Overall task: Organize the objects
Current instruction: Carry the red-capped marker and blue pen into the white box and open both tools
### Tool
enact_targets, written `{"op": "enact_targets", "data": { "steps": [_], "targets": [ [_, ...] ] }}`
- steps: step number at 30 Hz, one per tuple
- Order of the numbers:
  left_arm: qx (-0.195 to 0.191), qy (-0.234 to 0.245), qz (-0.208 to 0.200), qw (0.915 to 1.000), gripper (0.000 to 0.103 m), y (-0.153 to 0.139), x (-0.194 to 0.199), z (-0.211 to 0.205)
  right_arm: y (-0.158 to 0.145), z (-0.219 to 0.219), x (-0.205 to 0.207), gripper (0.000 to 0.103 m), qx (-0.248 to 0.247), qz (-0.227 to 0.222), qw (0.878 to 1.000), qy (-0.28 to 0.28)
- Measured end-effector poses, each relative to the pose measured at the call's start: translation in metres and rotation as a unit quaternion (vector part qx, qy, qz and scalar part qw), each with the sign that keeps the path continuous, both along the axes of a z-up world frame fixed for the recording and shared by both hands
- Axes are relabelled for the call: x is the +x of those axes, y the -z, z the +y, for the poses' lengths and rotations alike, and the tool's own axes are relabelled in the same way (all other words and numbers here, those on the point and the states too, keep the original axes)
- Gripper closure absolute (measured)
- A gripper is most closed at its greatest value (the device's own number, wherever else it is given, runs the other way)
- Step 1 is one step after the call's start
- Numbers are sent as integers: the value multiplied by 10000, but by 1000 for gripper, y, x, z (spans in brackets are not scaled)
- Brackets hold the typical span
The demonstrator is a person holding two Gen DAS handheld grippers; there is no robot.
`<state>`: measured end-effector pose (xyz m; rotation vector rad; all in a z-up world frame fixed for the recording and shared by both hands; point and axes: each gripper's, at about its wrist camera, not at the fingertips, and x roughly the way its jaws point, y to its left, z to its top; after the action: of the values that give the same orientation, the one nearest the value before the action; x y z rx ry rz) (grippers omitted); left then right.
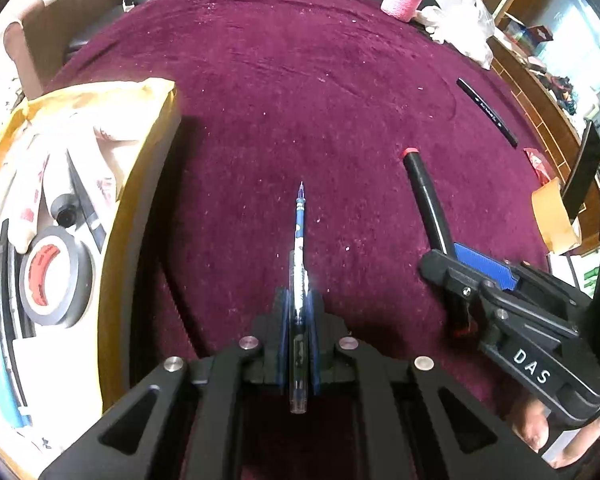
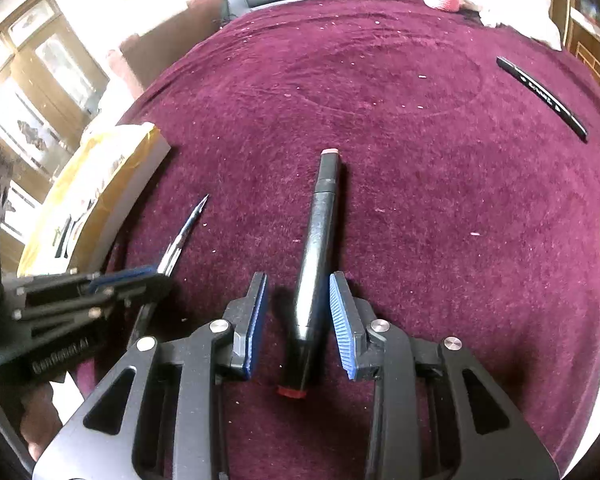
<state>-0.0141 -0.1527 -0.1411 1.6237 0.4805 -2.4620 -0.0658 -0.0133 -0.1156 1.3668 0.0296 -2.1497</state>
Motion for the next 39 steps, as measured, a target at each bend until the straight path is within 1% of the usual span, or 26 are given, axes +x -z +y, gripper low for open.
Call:
{"op": "enact_targets", "data": {
  "steps": [1, 2, 4, 7, 10, 14, 16, 19, 21, 23, 27, 29, 34, 39],
  "targets": [
    [-10, 5, 23, 10000, 95, 0, -1, 0, 0, -1, -1, 80, 38, 27, 10000, 44],
    [-34, 26, 45, 10000, 95, 0, -2, 1, 1, -1, -1, 86, 159, 145, 9997, 131],
    [-2, 6, 103, 9999, 95, 1, -2, 0, 1, -1, 3, 87, 166, 303, 9993, 165],
    [122, -2, 102, 9999, 96, 1, 4, -4, 0, 1, 10, 87, 131, 338, 9992, 194],
    [309, -47, 113, 9994, 96, -1, 13, -6, 0, 7, 18, 87, -112, 156, 9997, 140],
    [624, -135, 363, 9973, 96, -15, 34, -7, -2, 11, 29, 87, -532, -84, 9985, 22],
    [712, -163, 456, 9963, 96, -23, 43, -9, -5, 9, 34, 87, -731, -172, 9972, -57],
    [790, -273, 669, 9943, 96, -41, 60, -17, -14, 2, 44, 87, -862, -118, 9960, -205],
    [890, -383, 792, 9921, 96, -53, 74, -26, -23, -8, 51, 87, -1017, -100, 9940, -380],
    [888, -543, 879, 9907, 96, -66, 90, -40, -31, -17, 59, 87, -1098, -85, 9924, -544],
    [952, -911, 889, 9873, 97, -74, 111, -73, -44, -41, 70, 87, -1167, -21, 9891, -896],
    [889, -1141, 925, 9852, 97, -77, 121, -92, -48, -56, 74, 87, -1154, 5, 9873, -1090],
    [822, -1597, 955, 9791, 97, -73, 134, -131, -53, -90, 77, 87, -1145, -34, 9828, -1449],
    [834, -1853, 873, 9752, 97, -60, 129, -160, -52, -126, 75, 87, -1034, -90, 9791, -1750]
  ]
}}
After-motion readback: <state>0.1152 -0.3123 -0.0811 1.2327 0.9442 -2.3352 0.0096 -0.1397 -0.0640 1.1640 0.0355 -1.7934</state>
